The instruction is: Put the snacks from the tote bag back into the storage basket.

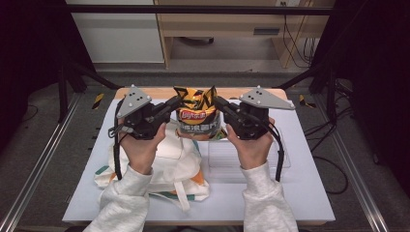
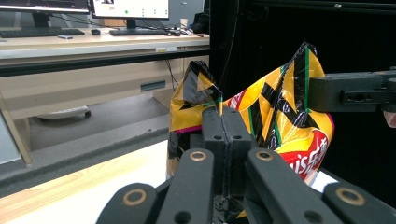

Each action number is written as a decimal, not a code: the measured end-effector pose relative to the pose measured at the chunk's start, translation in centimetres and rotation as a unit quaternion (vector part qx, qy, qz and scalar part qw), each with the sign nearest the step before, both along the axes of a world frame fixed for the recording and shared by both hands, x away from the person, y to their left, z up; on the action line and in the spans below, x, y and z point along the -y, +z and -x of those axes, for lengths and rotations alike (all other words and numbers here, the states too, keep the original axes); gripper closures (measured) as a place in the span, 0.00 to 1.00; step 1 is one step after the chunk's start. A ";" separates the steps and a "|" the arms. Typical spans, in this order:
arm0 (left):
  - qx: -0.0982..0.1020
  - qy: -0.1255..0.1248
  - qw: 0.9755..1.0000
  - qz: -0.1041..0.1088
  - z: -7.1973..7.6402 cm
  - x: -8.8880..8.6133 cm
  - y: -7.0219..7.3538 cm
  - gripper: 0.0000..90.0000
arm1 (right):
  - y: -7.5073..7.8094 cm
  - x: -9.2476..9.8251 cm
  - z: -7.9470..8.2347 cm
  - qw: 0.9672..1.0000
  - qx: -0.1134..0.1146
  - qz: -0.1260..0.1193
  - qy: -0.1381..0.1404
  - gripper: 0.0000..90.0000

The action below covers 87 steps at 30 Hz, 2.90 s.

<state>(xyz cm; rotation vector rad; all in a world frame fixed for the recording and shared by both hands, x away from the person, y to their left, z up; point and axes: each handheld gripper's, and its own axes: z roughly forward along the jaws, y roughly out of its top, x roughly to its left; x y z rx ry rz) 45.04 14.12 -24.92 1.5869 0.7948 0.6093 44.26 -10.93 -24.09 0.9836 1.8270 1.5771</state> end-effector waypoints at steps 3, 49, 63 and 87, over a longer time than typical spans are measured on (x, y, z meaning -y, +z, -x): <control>-0.001 -0.005 1.000 -0.001 -0.1 0.8 -0.2 1.00 | -0.2 0.8 0.0 1.000 -0.002 -0.002 -0.006 1.00; -0.027 -0.060 0.998 -0.021 -2.1 9.2 -3.8 1.00 | -3.9 9.1 0.1 0.997 -0.032 -0.007 -0.065 1.00; -0.055 -0.055 0.996 -0.033 -3.2 9.7 -6.6 1.00 | -6.3 9.1 -1.3 0.995 -0.065 0.004 -0.071 1.00; -0.104 -0.034 0.993 -0.048 -5.0 9.5 -10.3 1.00 | -9.9 8.0 -3.7 0.990 -0.111 0.040 -0.076 1.00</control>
